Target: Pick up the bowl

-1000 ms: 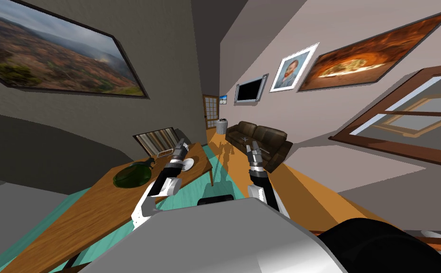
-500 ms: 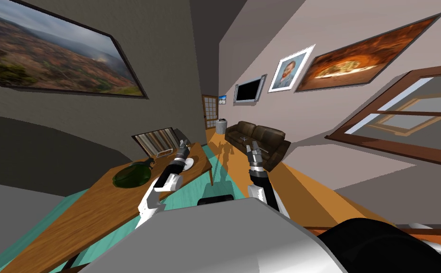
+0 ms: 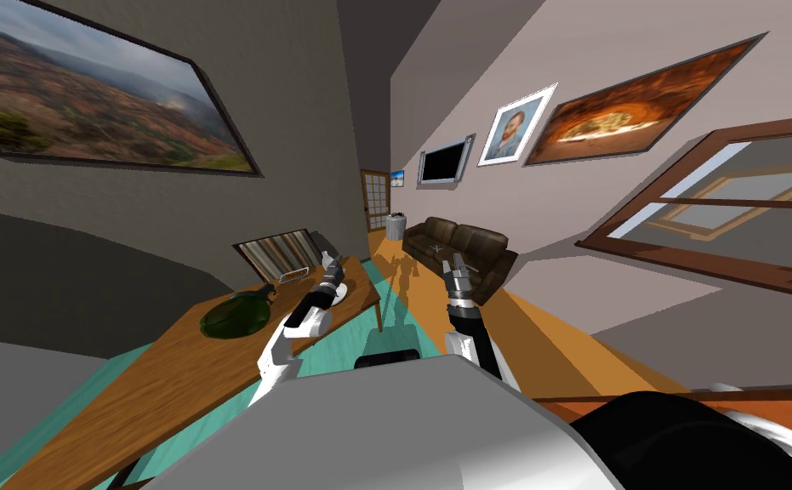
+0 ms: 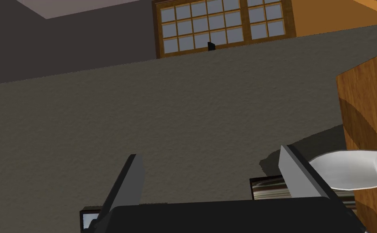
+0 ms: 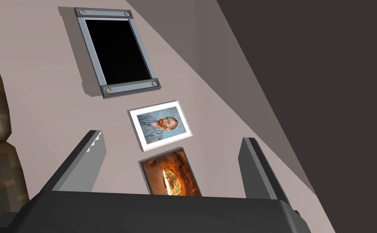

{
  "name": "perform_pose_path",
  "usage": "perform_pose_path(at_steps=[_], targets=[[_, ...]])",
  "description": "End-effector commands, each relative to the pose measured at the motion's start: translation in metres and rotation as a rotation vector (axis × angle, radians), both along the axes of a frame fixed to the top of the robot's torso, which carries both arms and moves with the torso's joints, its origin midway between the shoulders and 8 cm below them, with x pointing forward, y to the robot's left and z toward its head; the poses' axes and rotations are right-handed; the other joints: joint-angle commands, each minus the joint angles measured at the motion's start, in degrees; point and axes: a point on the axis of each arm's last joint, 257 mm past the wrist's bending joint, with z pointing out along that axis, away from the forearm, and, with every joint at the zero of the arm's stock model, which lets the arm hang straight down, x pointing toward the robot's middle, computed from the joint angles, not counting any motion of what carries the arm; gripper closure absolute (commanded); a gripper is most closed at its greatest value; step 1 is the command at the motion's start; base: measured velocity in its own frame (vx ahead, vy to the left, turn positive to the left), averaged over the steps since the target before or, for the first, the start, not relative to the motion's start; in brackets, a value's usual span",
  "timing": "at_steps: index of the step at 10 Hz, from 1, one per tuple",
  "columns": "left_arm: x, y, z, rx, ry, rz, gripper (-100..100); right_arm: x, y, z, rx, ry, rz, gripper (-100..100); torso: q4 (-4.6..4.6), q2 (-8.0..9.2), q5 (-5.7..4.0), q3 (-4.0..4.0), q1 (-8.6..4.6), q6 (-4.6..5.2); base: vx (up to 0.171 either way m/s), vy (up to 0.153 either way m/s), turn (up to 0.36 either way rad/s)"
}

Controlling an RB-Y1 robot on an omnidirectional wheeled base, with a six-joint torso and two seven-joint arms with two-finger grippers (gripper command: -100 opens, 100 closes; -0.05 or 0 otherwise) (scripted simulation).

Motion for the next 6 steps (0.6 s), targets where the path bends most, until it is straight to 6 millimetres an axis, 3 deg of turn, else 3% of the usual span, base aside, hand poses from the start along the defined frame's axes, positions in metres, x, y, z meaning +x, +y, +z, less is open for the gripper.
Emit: perform_pose_path(at_steps=[1,2,6], targets=[[0.004,0.002,-0.013,-0.005,0.052,-0.001,-100,0.0,0.0,0.0,0.0,0.0,0.0,0,0.0,0.0,0.0,0.0,0.0,0.0,-0.032,0.015,-0.031],[0.004,0.002,-0.016,-0.005,0.062,-0.001,-100,0.0,0.0,0.0,0.0,0.0,0.0,0,0.0,0.0,0.0,0.0,0.01,-0.02,-0.01,0.007,0.0],[0.018,0.005,-0.059,-0.027,0.211,-0.005,-100,0.0,0.0,0.0,0.0,0.0,0.0,0,0.0,-0.02,0.0,-0.01,0.01,0.0,-0.024,0.019,-0.062]])
